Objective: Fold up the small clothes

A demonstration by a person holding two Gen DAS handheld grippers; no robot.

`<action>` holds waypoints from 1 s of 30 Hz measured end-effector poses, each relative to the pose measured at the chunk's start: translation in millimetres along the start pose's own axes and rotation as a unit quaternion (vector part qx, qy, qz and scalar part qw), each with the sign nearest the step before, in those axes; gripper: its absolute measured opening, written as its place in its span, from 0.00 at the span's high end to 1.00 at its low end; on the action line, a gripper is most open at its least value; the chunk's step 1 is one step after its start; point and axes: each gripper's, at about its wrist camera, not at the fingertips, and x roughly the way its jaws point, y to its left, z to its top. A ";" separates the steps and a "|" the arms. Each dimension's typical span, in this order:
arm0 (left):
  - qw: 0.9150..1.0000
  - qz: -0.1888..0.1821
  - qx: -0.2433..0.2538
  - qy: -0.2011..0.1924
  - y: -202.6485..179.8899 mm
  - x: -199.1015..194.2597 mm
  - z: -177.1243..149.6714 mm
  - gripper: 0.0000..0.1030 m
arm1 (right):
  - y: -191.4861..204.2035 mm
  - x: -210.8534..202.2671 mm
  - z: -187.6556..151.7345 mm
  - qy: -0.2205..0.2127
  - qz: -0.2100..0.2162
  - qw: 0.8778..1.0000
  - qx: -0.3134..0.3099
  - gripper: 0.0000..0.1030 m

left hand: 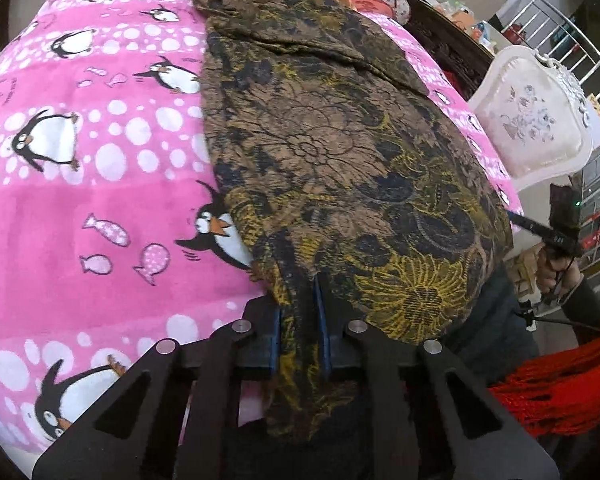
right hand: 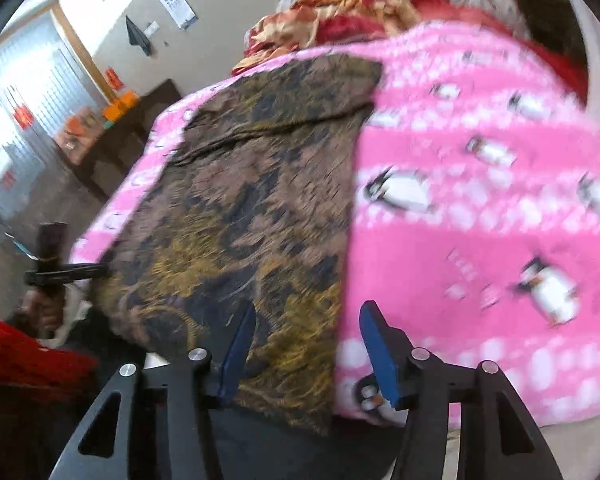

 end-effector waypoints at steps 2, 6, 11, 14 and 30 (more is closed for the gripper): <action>1.000 0.005 0.002 0.002 1.0 -1.9 -1.2 0.87 | -4.9 5.8 -4.4 -0.003 0.005 1.000 -0.004 0.53; 1.000 0.002 -0.006 0.004 2.6 0.0 -4.2 0.87 | -33.1 1.1 -12.3 -0.013 0.147 0.987 0.067 0.53; 1.000 -0.009 -0.017 0.004 5.4 1.7 -1.5 0.87 | -40.2 13.1 -13.2 -0.015 0.188 0.978 0.086 0.61; 1.000 -0.013 -0.025 -0.001 7.2 1.8 -0.2 0.87 | -40.2 15.8 -10.2 -0.019 0.189 0.978 0.081 0.64; 0.987 -0.059 -0.016 -0.148 -25.3 -90.3 19.1 0.97 | 16.8 -76.8 24.9 -0.197 0.154 0.968 -0.006 0.96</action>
